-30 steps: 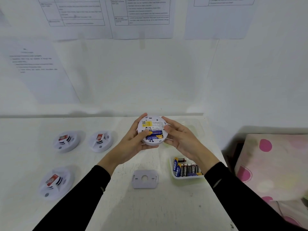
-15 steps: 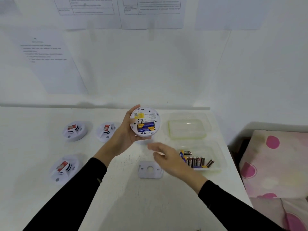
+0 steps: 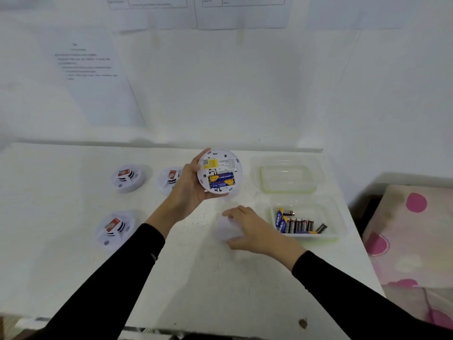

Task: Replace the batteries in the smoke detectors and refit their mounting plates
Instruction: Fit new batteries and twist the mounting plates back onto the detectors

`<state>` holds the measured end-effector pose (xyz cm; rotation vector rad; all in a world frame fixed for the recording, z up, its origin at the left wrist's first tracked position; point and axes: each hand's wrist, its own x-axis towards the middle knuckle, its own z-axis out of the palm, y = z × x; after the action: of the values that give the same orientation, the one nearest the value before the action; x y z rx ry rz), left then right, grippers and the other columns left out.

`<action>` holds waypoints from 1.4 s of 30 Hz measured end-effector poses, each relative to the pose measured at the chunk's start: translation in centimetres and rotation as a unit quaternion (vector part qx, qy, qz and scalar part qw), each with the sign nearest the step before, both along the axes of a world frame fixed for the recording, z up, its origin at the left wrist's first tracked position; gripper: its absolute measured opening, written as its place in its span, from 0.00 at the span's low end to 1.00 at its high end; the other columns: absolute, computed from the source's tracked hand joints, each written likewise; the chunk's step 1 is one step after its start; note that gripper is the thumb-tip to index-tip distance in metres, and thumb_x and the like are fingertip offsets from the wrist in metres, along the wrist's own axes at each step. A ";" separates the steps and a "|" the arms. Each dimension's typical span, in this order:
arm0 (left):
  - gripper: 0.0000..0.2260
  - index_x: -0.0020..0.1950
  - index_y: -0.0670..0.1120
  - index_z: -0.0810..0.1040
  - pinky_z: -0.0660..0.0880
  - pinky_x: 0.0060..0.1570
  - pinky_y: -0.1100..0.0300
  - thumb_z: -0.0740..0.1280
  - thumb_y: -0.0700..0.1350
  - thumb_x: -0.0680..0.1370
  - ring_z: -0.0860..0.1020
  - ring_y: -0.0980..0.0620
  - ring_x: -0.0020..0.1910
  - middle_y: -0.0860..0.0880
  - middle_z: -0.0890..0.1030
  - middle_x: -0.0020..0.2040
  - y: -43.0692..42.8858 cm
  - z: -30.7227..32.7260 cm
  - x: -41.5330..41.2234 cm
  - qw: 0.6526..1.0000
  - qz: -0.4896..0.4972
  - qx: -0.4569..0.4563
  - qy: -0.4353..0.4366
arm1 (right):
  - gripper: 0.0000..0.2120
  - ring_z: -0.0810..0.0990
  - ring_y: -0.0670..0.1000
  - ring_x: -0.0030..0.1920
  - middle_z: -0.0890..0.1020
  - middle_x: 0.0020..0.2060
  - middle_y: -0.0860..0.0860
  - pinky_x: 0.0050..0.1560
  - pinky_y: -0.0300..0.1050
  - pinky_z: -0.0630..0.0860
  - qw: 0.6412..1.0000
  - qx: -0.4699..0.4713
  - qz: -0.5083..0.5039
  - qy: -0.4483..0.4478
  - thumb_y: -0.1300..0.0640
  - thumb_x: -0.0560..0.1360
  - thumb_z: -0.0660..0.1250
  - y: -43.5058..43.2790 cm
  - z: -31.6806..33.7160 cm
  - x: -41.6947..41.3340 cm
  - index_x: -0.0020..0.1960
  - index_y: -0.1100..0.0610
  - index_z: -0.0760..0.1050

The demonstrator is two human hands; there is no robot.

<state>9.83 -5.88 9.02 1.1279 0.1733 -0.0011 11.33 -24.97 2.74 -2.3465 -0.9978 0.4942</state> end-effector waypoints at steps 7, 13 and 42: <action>0.17 0.69 0.48 0.70 0.81 0.47 0.41 0.49 0.42 0.84 0.77 0.38 0.63 0.43 0.77 0.66 0.8 0.7 0.6 0.998 0.059 -0.007 -0.035 | 0.24 0.76 0.51 0.54 0.76 0.55 0.48 0.47 0.36 0.76 0.913 0.322 -0.250 -0.023 0.53 0.67 0.75 -1.5 5.5 2.2 0.60 0.51 0.71; 0.17 0.72 0.45 0.67 0.79 0.51 0.38 0.55 0.41 0.83 0.82 0.42 0.56 0.44 0.81 0.61 -1.8 1.2 1.2 0.996 0.043 -0.044 -0.060 | 0.28 0.73 0.45 0.60 0.74 0.59 0.45 0.51 0.27 0.71 0.900 0.375 -0.208 -0.079 0.55 0.69 0.76 0.2 9.5 2.1 0.64 0.49 0.68; 0.22 0.73 0.44 0.70 0.74 0.64 0.45 0.48 0.52 0.86 0.76 0.42 0.66 0.43 0.79 0.66 -4.7 2.6 2.3 0.995 0.073 -0.017 -0.070 | 0.31 0.73 0.45 0.63 0.75 0.60 0.43 0.60 0.32 0.70 0.887 0.402 -0.180 -0.136 0.52 0.69 0.78 1.7 8.7 4.1 0.66 0.50 0.67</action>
<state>12.09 -10.61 11.64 1.0747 0.1298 0.2039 15.44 -23.32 11.45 -1.7722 -0.6612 -0.3595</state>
